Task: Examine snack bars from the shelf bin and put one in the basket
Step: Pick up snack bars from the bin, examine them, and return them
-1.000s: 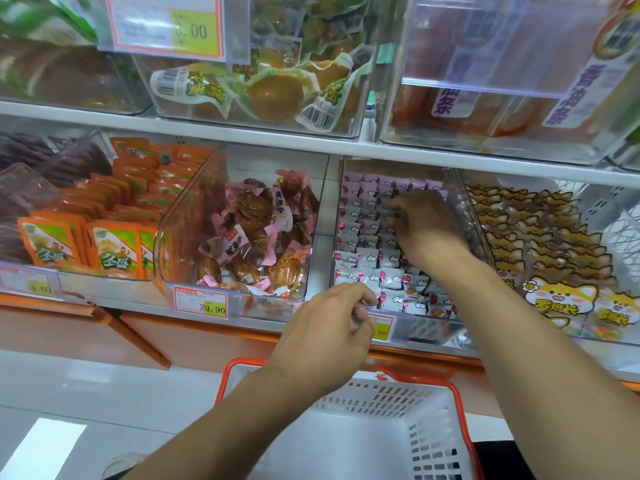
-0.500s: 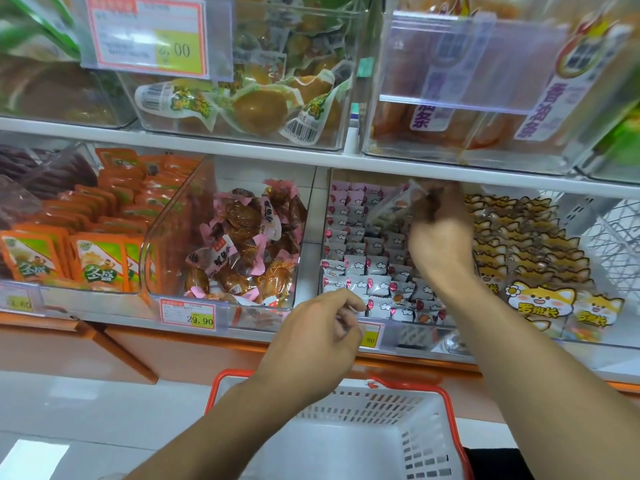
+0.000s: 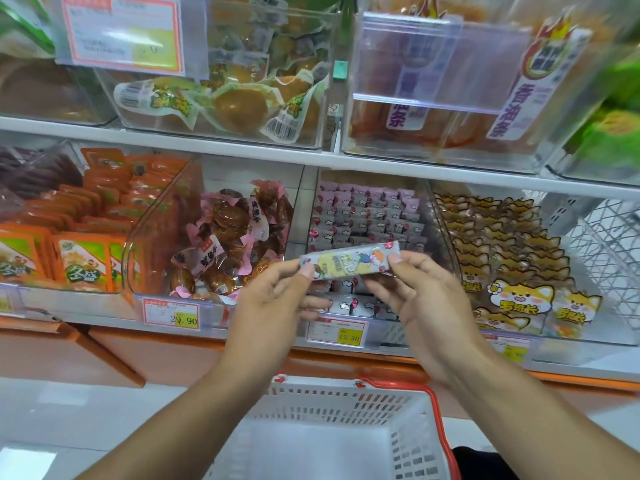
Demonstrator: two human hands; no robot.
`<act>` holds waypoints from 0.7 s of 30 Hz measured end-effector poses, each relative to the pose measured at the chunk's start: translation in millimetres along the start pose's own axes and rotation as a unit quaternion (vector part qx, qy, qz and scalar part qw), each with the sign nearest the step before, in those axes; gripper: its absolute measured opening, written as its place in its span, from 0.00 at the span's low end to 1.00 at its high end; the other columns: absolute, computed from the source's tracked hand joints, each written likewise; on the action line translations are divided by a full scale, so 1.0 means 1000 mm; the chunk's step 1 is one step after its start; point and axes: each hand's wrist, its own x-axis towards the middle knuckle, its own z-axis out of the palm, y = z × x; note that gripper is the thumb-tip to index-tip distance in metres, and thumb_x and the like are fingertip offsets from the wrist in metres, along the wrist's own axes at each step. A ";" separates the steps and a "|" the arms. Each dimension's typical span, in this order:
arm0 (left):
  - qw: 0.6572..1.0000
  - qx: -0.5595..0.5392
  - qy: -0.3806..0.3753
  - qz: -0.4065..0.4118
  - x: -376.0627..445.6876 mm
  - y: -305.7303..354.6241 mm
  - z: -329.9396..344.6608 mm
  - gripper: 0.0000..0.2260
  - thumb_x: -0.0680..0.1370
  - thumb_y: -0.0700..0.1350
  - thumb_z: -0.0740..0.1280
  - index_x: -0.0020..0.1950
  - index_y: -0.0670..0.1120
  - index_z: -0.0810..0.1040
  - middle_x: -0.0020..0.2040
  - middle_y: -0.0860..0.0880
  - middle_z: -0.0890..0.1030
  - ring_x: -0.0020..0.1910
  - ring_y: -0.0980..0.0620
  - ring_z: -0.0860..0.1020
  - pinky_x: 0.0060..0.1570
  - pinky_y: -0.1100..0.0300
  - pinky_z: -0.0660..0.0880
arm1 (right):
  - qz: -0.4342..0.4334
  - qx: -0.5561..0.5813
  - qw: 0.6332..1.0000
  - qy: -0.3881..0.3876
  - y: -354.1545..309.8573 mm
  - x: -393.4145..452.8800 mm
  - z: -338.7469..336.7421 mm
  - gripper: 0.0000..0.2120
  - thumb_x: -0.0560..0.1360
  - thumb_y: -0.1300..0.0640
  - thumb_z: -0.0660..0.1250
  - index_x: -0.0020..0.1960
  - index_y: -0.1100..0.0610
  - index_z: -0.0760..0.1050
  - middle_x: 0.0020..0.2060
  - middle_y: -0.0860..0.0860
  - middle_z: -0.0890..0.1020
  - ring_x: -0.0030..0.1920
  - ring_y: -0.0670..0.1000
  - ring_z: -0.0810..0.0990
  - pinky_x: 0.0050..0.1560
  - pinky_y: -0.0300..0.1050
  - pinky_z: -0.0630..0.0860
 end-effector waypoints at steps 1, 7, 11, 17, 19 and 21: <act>1.000 -0.007 0.009 -0.007 0.000 0.001 -0.001 0.08 0.82 0.51 0.65 0.56 0.54 0.82 0.47 0.51 0.87 0.42 0.53 0.86 0.35 0.67 0.78 | 0.009 -0.005 1.000 -0.007 -0.001 0.000 -0.001 0.03 0.81 0.63 0.65 0.52 0.62 0.77 0.47 0.57 0.87 0.49 0.53 0.87 0.51 0.45 0.84; 0.998 -0.036 0.051 -0.026 0.002 0.001 -0.003 0.10 0.84 0.48 0.62 0.52 0.49 0.82 0.48 0.46 0.87 0.42 0.50 0.87 0.33 0.67 0.78 | 0.021 -0.046 0.998 -0.027 0.000 0.005 -0.006 0.07 0.83 0.60 0.64 0.58 0.60 0.77 0.47 0.54 0.88 0.46 0.52 0.88 0.53 0.47 0.83; 0.998 -0.012 0.056 -0.021 0.002 0.000 -0.003 0.09 0.83 0.47 0.62 0.52 0.46 0.80 0.43 0.46 0.87 0.35 0.56 0.85 0.30 0.70 0.75 | 0.022 -0.060 0.997 -0.039 0.002 0.007 -0.010 0.09 0.84 0.59 0.60 0.60 0.59 0.78 0.50 0.55 0.88 0.50 0.54 0.87 0.51 0.46 0.84; 0.998 -0.020 0.056 -0.034 0.002 0.002 -0.003 0.08 0.84 0.45 0.62 0.52 0.44 0.79 0.40 0.48 0.87 0.39 0.51 0.86 0.33 0.68 0.79 | 0.029 -0.053 0.998 -0.035 0.000 0.009 -0.012 0.12 0.85 0.61 0.57 0.58 0.57 0.79 0.49 0.56 0.88 0.50 0.56 0.87 0.49 0.46 0.84; 0.997 -0.022 0.055 -0.040 0.002 0.002 -0.003 0.08 0.84 0.44 0.61 0.52 0.44 0.79 0.40 0.47 0.87 0.40 0.51 0.86 0.32 0.68 0.78 | 0.029 -0.046 0.998 -0.038 0.000 0.009 -0.012 0.11 0.85 0.61 0.58 0.58 0.57 0.80 0.50 0.56 0.87 0.51 0.57 0.87 0.49 0.46 0.84; 0.998 -0.020 0.050 -0.041 0.002 0.001 -0.004 0.08 0.84 0.44 0.61 0.53 0.45 0.79 0.40 0.47 0.87 0.41 0.50 0.87 0.32 0.69 0.77 | 0.026 -0.042 0.998 -0.046 0.000 0.009 -0.013 0.09 0.83 0.61 0.63 0.60 0.56 0.79 0.50 0.55 0.87 0.50 0.56 0.87 0.50 0.46 0.84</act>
